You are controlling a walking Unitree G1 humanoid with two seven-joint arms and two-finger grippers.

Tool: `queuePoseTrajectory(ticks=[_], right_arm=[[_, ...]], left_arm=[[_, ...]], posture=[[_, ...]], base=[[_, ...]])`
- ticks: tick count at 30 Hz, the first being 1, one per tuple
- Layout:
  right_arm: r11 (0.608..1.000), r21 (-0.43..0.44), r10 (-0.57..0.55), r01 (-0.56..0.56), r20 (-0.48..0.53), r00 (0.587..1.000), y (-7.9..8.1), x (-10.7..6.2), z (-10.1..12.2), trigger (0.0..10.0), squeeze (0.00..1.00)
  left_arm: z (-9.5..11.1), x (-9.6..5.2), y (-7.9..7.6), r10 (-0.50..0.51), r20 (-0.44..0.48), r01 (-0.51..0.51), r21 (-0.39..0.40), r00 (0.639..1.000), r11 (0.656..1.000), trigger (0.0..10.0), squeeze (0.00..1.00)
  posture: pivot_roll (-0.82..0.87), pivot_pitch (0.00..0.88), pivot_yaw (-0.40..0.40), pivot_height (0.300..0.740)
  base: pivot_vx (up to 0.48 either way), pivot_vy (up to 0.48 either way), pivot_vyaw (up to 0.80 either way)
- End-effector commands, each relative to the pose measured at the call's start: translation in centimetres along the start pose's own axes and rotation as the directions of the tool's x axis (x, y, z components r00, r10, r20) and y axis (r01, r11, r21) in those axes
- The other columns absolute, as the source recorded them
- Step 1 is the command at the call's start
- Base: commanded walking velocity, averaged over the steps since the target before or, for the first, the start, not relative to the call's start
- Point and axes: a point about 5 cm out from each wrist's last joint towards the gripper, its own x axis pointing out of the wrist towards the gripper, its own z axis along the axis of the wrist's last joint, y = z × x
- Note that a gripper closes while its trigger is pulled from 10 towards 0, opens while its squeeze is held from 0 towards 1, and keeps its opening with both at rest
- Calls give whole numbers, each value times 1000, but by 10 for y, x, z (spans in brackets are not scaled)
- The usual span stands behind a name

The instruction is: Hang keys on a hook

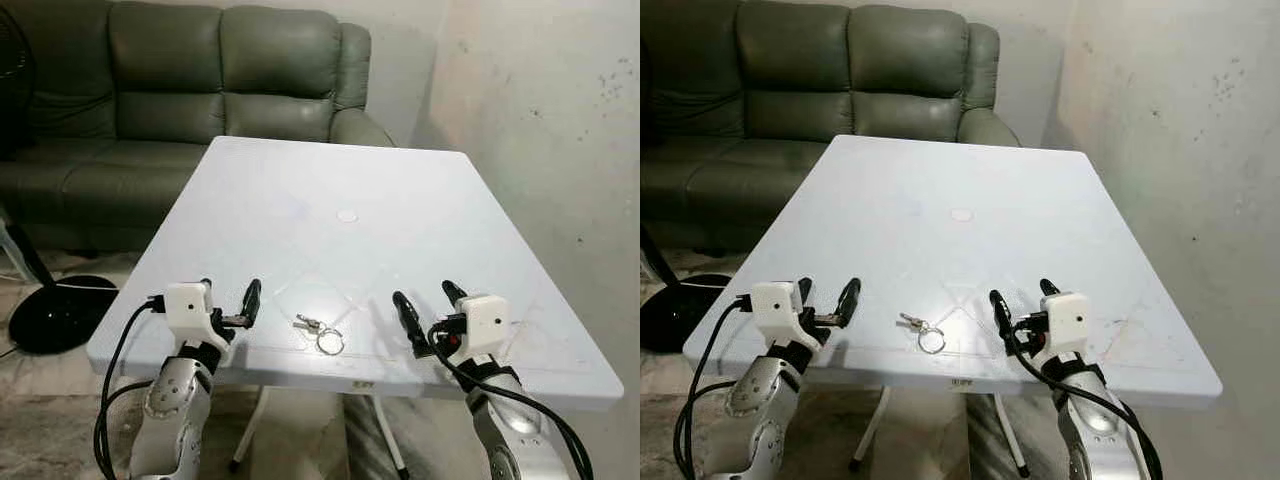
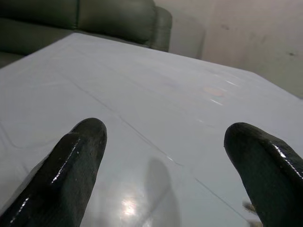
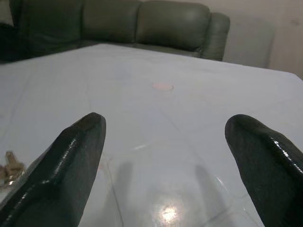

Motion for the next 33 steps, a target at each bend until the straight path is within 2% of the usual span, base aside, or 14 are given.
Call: queuePoseTrajectory(ticks=[1,13,15,27,30,33], right_arm=[[1000,-18,15,-15,19,1000,1,5,6,10000,0],[999,-23,24,-24,14,1000,1,7,6,10000,0],[1000,14,21,-21,16,1000,1,7,6,10000,0],[1000,6,21,-21,17,1000,-1,6,7,10000,0],[1000,7,25,-25,16,1000,0,6,8,10000,0],[1000,8,25,-25,16,1000,-1,6,7,10000,0]], left_arm=[[-1,-3,1,3,-8,-3,14,1000,1000,10000,0],[-2,-5,-3,2,-7,-2,10,1000,1000,10000,0],[-3,-4,-2,10,-17,-10,6,1000,1000,10000,0],[-3,-5,-4,4,-15,-5,-25,1000,1000,10000,0],[-5,-4,-4,13,-21,-14,-33,1000,999,10000,0],[-6,-4,-4,15,-36,-15,1,999,1000,10000,0]], posture=[[40,25,-55,740],[40,31,-61,740],[40,31,-61,740],[34,32,-67,740],[34,31,-68,740],[34,28,-69,740]], base=[[0,0,800],[0,0,779],[0,0,0],[0,0,0],[0,456,0],[0,0,0]])
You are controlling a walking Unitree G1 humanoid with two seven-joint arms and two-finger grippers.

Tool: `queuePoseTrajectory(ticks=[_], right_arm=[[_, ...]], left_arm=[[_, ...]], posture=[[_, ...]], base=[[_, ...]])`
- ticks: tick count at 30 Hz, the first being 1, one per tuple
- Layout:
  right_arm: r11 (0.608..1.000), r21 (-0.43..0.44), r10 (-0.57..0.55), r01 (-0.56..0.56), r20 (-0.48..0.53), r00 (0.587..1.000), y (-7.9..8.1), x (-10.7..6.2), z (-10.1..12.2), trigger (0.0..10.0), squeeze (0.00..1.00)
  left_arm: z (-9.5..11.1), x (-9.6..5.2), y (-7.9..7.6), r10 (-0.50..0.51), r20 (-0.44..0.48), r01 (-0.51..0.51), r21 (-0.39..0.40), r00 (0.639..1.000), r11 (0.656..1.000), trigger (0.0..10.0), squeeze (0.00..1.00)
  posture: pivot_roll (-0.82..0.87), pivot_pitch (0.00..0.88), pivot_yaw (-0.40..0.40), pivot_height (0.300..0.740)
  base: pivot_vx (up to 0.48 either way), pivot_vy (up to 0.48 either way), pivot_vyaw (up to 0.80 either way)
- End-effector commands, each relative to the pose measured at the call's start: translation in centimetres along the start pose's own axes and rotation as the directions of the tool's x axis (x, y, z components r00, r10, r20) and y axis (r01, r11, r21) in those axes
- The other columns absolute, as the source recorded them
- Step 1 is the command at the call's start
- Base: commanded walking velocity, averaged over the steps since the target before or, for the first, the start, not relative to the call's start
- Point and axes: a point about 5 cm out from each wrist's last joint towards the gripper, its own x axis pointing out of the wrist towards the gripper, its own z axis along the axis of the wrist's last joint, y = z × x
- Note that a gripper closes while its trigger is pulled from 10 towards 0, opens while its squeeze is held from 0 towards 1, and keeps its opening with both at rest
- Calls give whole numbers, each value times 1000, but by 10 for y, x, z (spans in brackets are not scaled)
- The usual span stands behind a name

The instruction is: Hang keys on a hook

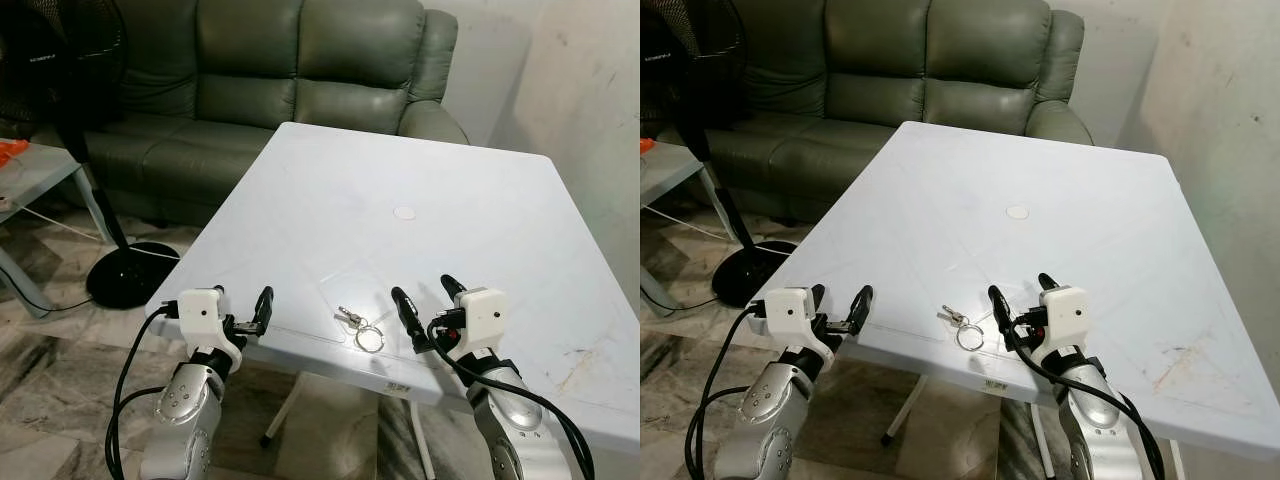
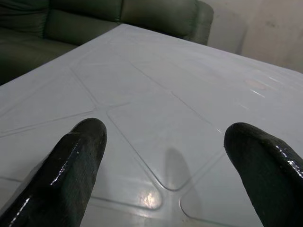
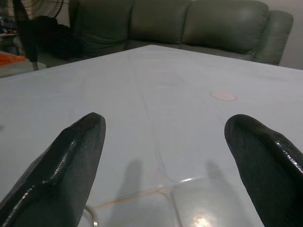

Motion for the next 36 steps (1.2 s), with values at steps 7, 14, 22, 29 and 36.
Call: queuePoseTrajectory(ticks=[7,14,22,29,36], right_arm=[[1000,4,4,-4,-1,1000,-2,-1,2,10000,0],[1000,-1,13,-13,-7,1000,-2,-1,1,10000,0],[993,-91,73,-78,-65,995,8,3,-3,10000,0],[978,-139,136,-158,-154,979,16,14,-9,10000,0],[972,-60,211,-226,-187,959,25,24,-9,10000,0]], left_arm=[[0,0,1,14,-8,-14,20,1000,1000,10000,0],[0,2,1,13,-7,-13,19,1000,1000,10000,0],[-7,-3,-10,-69,-44,70,18,997,997,10000,0],[-16,-9,-26,-161,-95,164,28,982,986,10000,0],[-17,-11,-30,-175,-103,179,26,979,984,10000,0]], posture=[[31,17,-72,740],[30,11,-71,740],[29,9,-69,740],[36,25,-72,740],[43,32,-77,740]], base=[[0,0,0],[0,0,0],[0,0,0],[0,0,0],[0,0,0]])
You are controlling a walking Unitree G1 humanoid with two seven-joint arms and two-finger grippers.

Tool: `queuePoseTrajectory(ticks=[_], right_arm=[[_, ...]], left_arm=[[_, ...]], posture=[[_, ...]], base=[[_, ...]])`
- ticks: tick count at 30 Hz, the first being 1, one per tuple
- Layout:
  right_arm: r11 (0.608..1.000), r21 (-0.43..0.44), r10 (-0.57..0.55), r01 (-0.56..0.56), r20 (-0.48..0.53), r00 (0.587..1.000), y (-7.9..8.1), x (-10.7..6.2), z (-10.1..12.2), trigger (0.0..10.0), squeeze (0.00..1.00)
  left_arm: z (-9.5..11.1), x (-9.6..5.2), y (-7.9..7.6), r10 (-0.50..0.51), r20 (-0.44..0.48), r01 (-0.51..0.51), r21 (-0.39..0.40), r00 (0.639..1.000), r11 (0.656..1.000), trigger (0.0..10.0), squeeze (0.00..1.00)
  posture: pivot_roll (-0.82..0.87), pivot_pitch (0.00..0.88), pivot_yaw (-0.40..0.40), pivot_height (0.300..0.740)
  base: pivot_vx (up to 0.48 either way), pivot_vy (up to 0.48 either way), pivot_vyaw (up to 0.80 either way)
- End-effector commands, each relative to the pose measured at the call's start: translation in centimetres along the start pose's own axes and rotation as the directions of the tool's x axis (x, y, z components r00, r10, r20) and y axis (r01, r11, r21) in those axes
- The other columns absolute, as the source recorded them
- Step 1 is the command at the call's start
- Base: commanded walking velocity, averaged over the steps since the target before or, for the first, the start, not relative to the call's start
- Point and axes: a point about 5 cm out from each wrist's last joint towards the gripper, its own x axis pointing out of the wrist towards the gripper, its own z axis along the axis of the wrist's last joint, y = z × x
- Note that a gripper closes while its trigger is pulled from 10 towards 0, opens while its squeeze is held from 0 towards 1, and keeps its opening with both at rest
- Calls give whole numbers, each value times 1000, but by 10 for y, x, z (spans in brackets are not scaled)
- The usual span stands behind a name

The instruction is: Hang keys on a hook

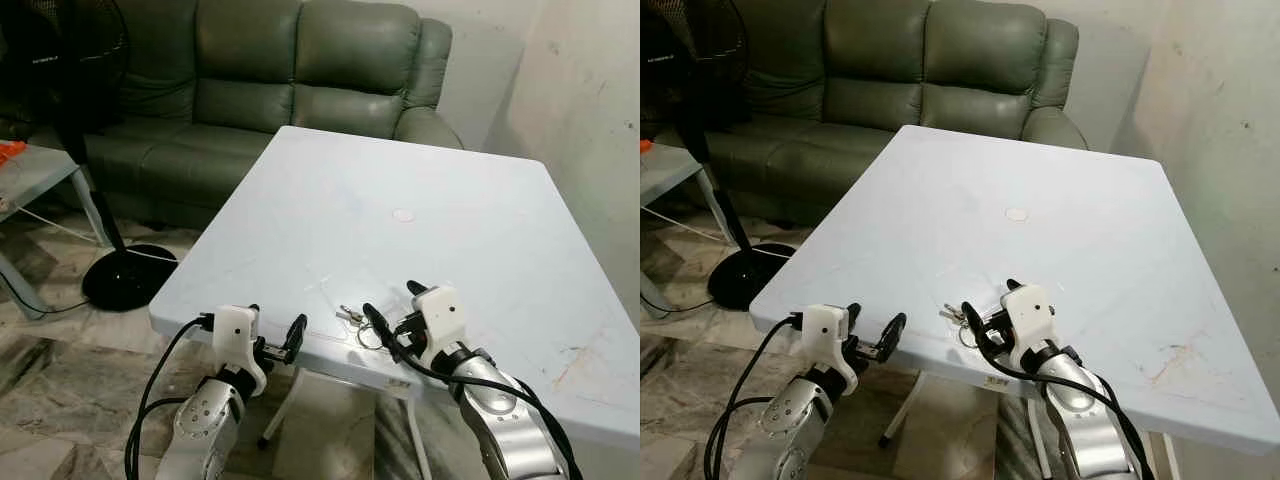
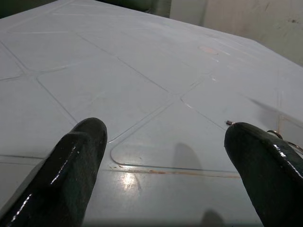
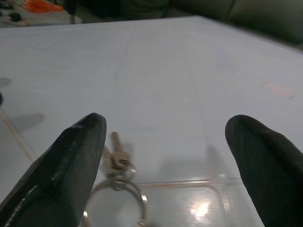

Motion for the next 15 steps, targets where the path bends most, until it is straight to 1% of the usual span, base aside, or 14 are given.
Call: queuePoseTrajectory(ticks=[1,2,5,6,12,14,15], right_arm=[[999,43,28,-27,-24,999,2,5,1,10000,0],[994,104,41,-38,-32,999,4,8,3,10000,0],[983,170,70,-62,-42,997,8,13,6,10000,0],[983,170,70,-62,-42,997,8,13,6,10000,0],[970,236,81,-64,-67,994,15,16,9,10000,0],[971,237,67,-41,-102,993,15,17,6,10000,0],[971,237,67,-41,-102,993,15,17,6,10000,0]], left_arm=[[3,0,-3,-12,-1,12,16,1000,1000,10000,0],[3,0,-4,-13,0,13,15,1000,1000,10000,0],[4,-1,-3,-4,1,4,17,1000,1000,10000,0],[4,-1,-3,-4,1,4,17,1000,1000,10000,0],[4,-1,-3,-1,2,1,16,1000,1000,10000,0],[5,0,-3,3,4,-3,15,1000,1000,10000,0],[5,0,-3,3,4,-3,15,1000,1000,10000,0]], posture=[[45,33,-77,740],[47,33,-80,740],[47,33,-80,740],[47,33,-80,740],[47,33,-80,740],[50,39,-84,740],[50,39,-84,740]], base=[[0,0,0],[0,0,0],[0,0,0],[0,0,0],[0,0,0],[0,0,0],[0,0,0]])
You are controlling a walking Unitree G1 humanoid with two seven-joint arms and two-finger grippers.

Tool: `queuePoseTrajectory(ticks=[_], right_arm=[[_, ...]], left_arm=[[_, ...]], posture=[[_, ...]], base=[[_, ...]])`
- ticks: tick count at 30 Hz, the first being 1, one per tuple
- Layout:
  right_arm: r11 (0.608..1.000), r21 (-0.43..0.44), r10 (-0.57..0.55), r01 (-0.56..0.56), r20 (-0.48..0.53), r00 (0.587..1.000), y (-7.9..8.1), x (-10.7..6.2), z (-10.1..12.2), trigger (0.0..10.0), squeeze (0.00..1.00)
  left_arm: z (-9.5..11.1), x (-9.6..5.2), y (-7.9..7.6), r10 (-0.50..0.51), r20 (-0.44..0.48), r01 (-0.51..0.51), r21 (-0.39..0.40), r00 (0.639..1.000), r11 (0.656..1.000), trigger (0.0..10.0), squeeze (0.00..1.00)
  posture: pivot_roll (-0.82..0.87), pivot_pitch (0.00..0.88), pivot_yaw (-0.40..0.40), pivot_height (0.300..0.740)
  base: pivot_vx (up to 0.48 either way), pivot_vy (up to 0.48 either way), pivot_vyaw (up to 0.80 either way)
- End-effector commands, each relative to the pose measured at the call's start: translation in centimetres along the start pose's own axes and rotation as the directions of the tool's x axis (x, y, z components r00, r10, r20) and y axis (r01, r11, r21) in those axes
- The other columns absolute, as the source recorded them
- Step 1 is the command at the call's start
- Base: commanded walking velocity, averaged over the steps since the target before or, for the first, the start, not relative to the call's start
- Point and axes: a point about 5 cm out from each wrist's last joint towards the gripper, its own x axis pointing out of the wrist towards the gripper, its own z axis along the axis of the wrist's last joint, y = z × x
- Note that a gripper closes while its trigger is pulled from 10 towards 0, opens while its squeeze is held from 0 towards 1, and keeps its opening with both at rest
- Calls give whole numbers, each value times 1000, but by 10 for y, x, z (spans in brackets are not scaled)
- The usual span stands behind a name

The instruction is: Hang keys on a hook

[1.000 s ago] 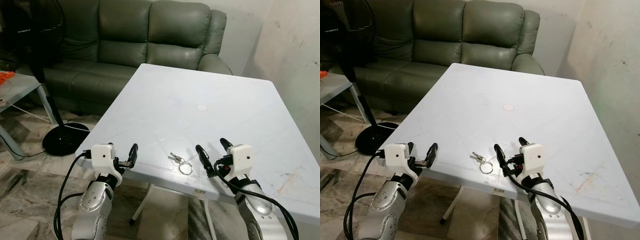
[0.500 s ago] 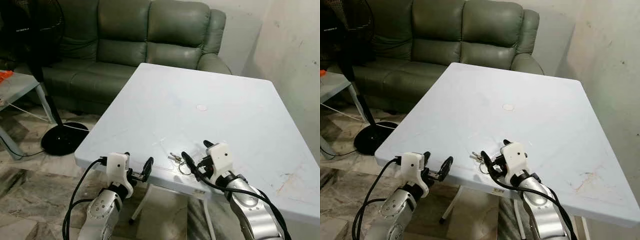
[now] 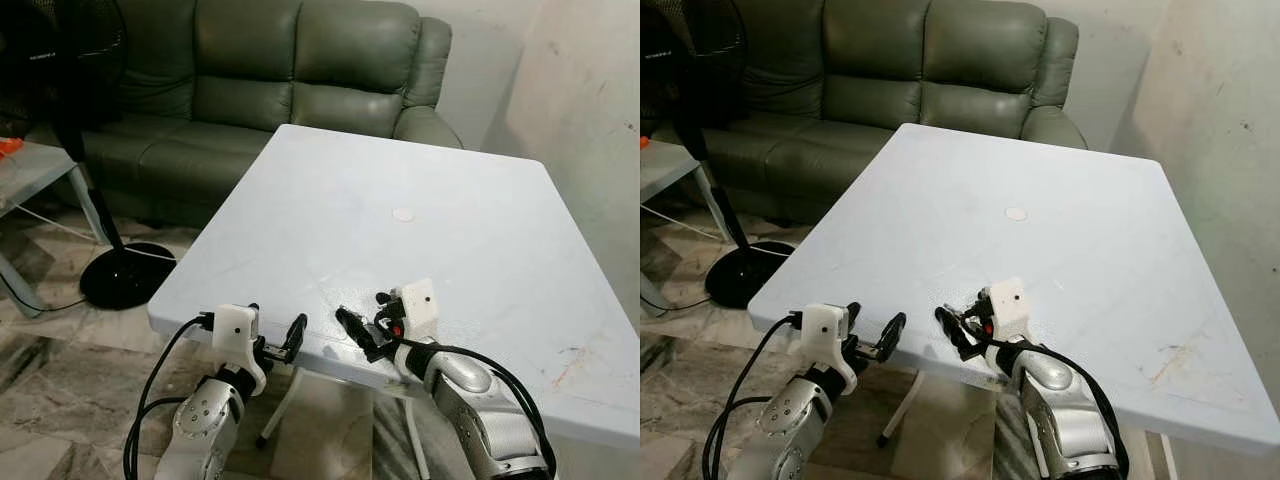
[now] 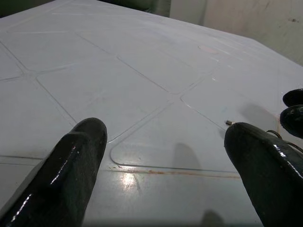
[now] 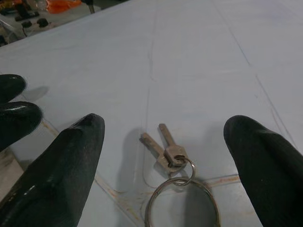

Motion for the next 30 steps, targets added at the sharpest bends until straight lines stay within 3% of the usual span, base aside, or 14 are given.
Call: queuePoseTrajectory(ticks=[1,14,22,23,24,26,27,28,29,30], right_arm=[[1000,-11,-22,22,3,1000,-2,0,6,10000,0],[998,-33,-48,45,-100,994,10,4,-12,10000,0],[998,-51,-43,37,-111,993,14,5,-13,10000,0],[998,-56,-44,38,-111,993,14,5,-13,9373,0],[998,-56,-41,35,-108,993,15,5,-12,7451,0],[998,-55,-37,31,-103,994,15,4,-12,7451,0],[997,-62,-42,36,-105,994,15,4,-12,6784,0],[997,-68,-47,40,-108,993,14,4,-12,6784,0],[997,-66,-47,40,-109,993,14,4,-12,4745,0],[997,-66,-45,38,-107,993,14,4,-12,4118,0]], left_arm=[[3,0,-2,3,7,-3,9,1000,1000,10000,0],[6,0,-1,13,11,-13,6,1000,1000,10000,0],[6,0,-1,21,12,-21,3,1000,1000,10000,0],[6,0,-1,22,13,-22,3,1000,1000,10000,0],[6,0,-1,23,13,-23,2,1000,1000,10000,0],[6,0,-1,25,13,-25,3,1000,1000,10000,0],[6,0,-1,26,14,-26,3,1000,1000,10000,0],[6,0,-1,26,14,-26,2,1000,1000,10000,0],[6,0,-1,28,13,-28,3,1000,1000,10000,0],[6,0,-1,29,13,-29,1,999,1000,10000,0]], posture=[[51,40,-85,740],[55,47,-86,740],[57,47,-87,740],[57,44,-90,740],[57,44,-90,740],[59,43,-93,740],[60,43,-93,740],[60,43,-93,740],[62,42,-95,740],[62,42,-95,740]], base=[[0,0,0],[0,0,0],[0,0,0],[0,0,0],[0,0,0],[0,0,0],[0,0,0],[0,0,0],[0,0,0],[0,0,0]])
